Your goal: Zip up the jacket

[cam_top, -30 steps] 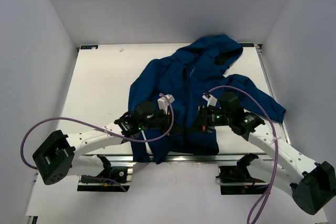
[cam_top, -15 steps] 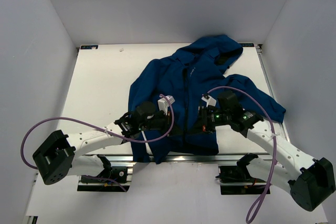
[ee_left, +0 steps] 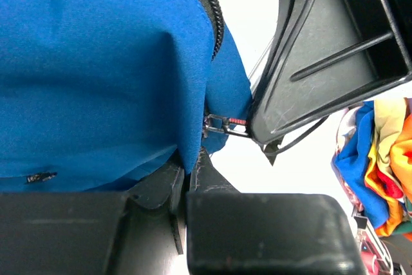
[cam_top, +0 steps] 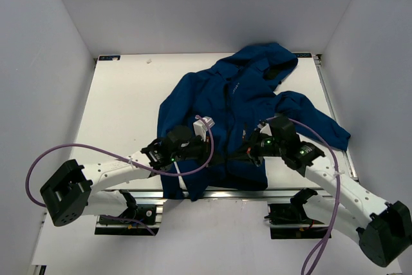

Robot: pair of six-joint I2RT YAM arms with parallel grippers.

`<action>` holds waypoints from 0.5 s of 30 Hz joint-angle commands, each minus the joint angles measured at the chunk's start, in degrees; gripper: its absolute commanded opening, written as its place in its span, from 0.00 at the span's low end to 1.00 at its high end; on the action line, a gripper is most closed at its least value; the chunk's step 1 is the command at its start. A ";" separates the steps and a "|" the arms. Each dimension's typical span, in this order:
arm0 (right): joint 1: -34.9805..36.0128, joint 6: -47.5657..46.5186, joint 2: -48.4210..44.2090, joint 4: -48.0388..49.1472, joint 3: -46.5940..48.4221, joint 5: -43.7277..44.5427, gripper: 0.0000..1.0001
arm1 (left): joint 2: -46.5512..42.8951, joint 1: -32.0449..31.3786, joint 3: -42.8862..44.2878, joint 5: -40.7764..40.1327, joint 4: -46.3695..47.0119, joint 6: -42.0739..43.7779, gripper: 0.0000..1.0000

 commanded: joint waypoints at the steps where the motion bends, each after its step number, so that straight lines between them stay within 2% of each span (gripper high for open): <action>1: -0.58 10.17 -4.59 10.46 1.28 8.18 0.00 | 0.01 -1.37 -1.74 0.29 -3.00 1.02 0.00; 4: -0.58 4.64 -3.98 5.81 2.25 7.85 0.00 | -0.25 -1.37 -1.65 0.38 -2.29 0.85 0.00; 10: -0.49 -7.23 2.43 -1.16 4.01 -0.58 0.00 | -1.04 -1.37 -1.22 0.03 -2.73 2.16 0.00; 15: -0.58 -12.86 5.52 -6.00 9.97 0.37 0.00 | -1.48 -1.46 -1.48 0.11 -3.26 2.78 0.00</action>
